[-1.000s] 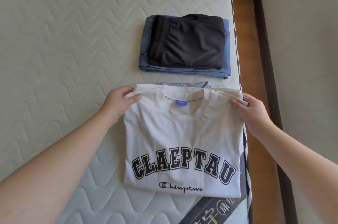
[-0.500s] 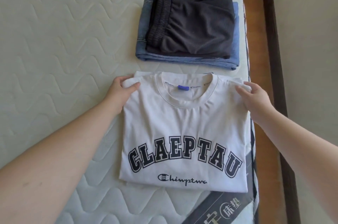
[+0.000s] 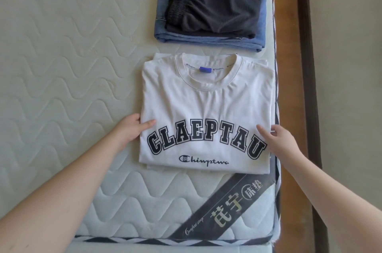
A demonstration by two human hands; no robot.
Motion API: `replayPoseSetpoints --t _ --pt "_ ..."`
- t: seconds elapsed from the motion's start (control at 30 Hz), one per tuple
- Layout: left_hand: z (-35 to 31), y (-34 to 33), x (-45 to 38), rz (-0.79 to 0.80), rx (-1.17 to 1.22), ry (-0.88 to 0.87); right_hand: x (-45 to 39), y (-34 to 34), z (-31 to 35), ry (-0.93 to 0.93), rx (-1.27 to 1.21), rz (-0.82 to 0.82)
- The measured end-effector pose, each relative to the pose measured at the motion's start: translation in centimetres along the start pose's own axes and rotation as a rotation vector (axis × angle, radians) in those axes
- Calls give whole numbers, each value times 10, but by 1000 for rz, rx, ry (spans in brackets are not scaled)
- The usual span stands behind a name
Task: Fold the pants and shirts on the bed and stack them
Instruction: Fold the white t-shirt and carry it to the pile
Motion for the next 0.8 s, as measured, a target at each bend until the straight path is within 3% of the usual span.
replayPoseSetpoints --t 0.2,0.47,0.53,0.6,0.67,0.73,0.8 --pt "56 5 41 16 -223 -15 55 -10 -26 55 115 15" --pt "79 -3 57 -271 -415 -187 75 -16 -43 24 147 -139" --pt "76 -11 65 -401 -490 -212 82 -19 -39 41 219 -262" --pt "67 -19 79 -627 -574 -386 91 -22 -31 148 241 -451" --pt "53 -36 91 -748 -671 -752 101 -32 -14 315 252 -501" --pt "39 -64 92 -653 -760 -992 107 -52 9 498 316 -432" --pt "26 -95 86 -536 -820 -1013 107 -76 35 640 349 -364"
Point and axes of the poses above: each hand's wrist, its own x-axis away from the middle knuckle, its own y-axis out of the back of the hand, z = x × y, the point moved 2 cm from there along -x, towards the middle knuckle, and after that the axes turned 13 degrees about -z, right-handed, at the moved point
